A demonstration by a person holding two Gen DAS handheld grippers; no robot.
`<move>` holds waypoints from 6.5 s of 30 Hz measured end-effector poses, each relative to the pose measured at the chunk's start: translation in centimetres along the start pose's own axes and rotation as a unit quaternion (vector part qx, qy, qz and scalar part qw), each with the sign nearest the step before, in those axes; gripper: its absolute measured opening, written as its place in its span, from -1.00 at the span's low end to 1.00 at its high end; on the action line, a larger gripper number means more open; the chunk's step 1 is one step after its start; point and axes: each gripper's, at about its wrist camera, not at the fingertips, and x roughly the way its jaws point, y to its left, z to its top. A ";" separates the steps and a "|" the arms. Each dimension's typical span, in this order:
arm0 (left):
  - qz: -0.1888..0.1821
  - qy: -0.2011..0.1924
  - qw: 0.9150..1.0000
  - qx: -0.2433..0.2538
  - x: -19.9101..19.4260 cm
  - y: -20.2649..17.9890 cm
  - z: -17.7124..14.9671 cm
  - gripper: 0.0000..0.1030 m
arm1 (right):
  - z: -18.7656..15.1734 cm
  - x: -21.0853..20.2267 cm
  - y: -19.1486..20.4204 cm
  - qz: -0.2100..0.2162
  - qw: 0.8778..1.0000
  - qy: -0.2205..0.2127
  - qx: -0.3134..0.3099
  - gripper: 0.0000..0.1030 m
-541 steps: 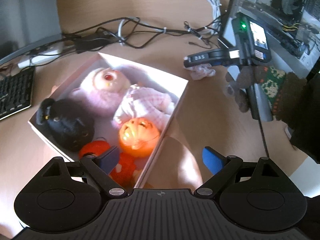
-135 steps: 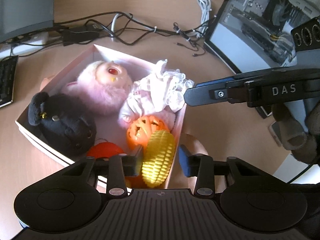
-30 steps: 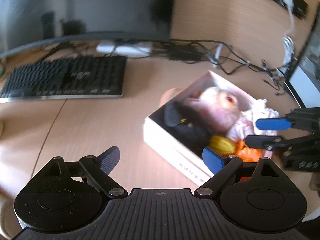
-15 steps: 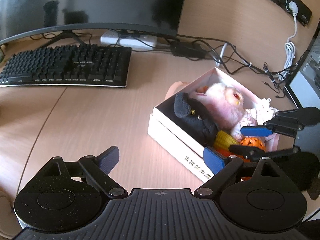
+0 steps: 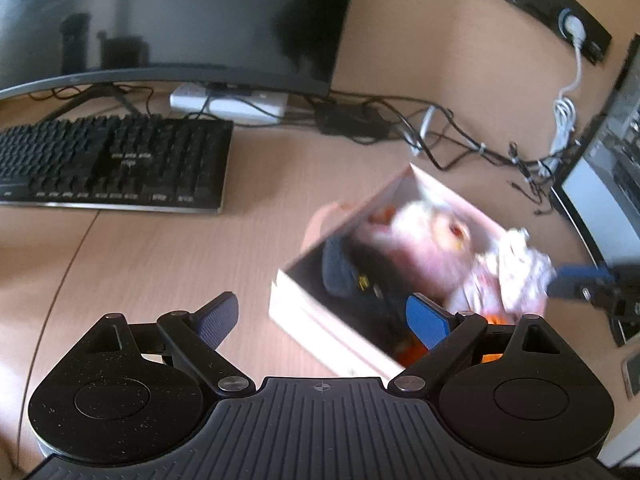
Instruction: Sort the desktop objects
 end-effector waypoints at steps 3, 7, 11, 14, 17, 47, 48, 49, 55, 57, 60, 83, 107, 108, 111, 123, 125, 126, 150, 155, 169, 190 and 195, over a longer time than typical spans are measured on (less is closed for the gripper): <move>0.002 0.003 1.000 -0.015 1.5 0.7 1.0 0.84 | -0.9 1.1 -2.5 0.025 0.994 0.020 0.105 -0.33; -0.027 0.011 0.999 -0.027 3.1 1.2 1.3 0.84 | -1.3 2.3 -3.7 0.047 0.984 0.030 0.167 -0.18; -0.081 0.033 0.996 -0.032 3.8 0.9 1.0 0.85 | -0.5 3.1 -3.6 0.038 0.987 0.021 0.152 -0.18; -0.089 0.039 0.995 -0.018 3.8 -0.6 0.7 0.84 | 0.4 3.5 -3.8 0.025 0.991 0.009 0.132 -0.18; -0.108 0.047 0.993 -0.026 4.0 -2.0 0.4 0.84 | 1.2 3.7 -4.3 -0.006 0.995 -0.005 0.103 -0.18; -0.066 -0.004 0.997 0.044 -1.0 -4.4 -2.0 0.89 | 5.2 2.8 -2.4 -0.083 0.995 -0.055 -0.031 -0.35; -0.068 -0.009 0.996 0.053 -1.1 -4.7 -2.1 0.90 | 4.9 1.7 -2.2 -0.085 0.994 -0.067 -0.026 -0.32; -0.073 -0.009 0.995 0.062 -0.9 -5.0 -2.2 0.91 | 4.5 0.6 -2.0 -0.086 0.993 -0.079 -0.021 -0.21; -0.120 0.037 0.989 0.079 1.3 -5.4 -2.6 0.91 | -1.4 -3.8 -0.9 -0.113 0.990 -0.089 0.003 0.55; -0.141 0.045 0.986 0.078 1.7 -5.6 -2.8 0.91 | -3.9 -3.7 -0.9 -0.113 0.991 -0.065 0.002 0.56; -0.156 0.051 0.984 0.075 2.2 -6.4 -2.9 0.91 | -6.7 -2.9 -1.7 -0.111 0.993 -0.036 0.019 0.56; -0.009 0.002 0.995 0.100 -5.3 -11.3 -6.9 0.94 | -8.8 -8.6 -2.3 -0.087 0.990 -0.063 0.093 1.00; 0.038 0.019 0.995 0.085 -7.1 -12.4 -8.9 0.94 | -11.1 -9.5 0.8 -0.143 0.988 -0.032 0.056 1.00; 0.037 0.019 0.996 0.085 -7.1 -12.4 -8.9 0.94 | -11.1 -9.6 0.8 -0.144 0.988 -0.032 0.056 1.00; 0.034 0.018 0.996 0.082 -7.1 -12.4 -8.9 0.94 | -11.1 -9.7 0.8 -0.144 0.987 -0.032 0.056 1.00; 0.019 0.015 0.996 0.081 -7.2 -12.3 -8.9 0.94 | -11.2 -9.9 0.9 -0.145 0.987 -0.031 0.055 1.00; 0.019 0.015 0.997 0.080 -7.2 -12.3 -8.8 0.94 | -11.2 -9.9 0.9 -0.145 0.987 -0.030 0.054 1.00; 0.018 0.015 0.997 0.080 -7.2 -12.3 -8.8 0.94 | -11.2 -9.9 1.0 -0.145 0.988 -0.030 0.054 1.00; 0.017 0.003 0.996 0.083 -7.4 -12.5 -8.6 0.94 | -10.9 -9.6 0.4 -0.141 0.987 -0.030 0.065 1.00; 0.023 -0.009 0.995 0.097 -7.8 -13.0 -8.5 0.95 | -10.7 -9.6 0.3 -0.144 0.987 -0.033 0.066 1.00; 0.025 0.002 0.996 0.091 -7.4 -13.1 -8.3 0.95 | -10.5 -10.2 0.5 -0.157 0.985 -0.044 0.060 1.00; 0.030 0.009 0.996 0.083 -7.3 -12.7 -8.3 0.95 | -10.5 -10.3 0.8 -0.155 0.986 -0.042 0.053 1.00; 0.031 0.009 0.996 0.083 -7.2 -12.7 -8.2 0.95 | -10.5 -10.2 0.8 -0.155 0.986 -0.042 0.053 1.00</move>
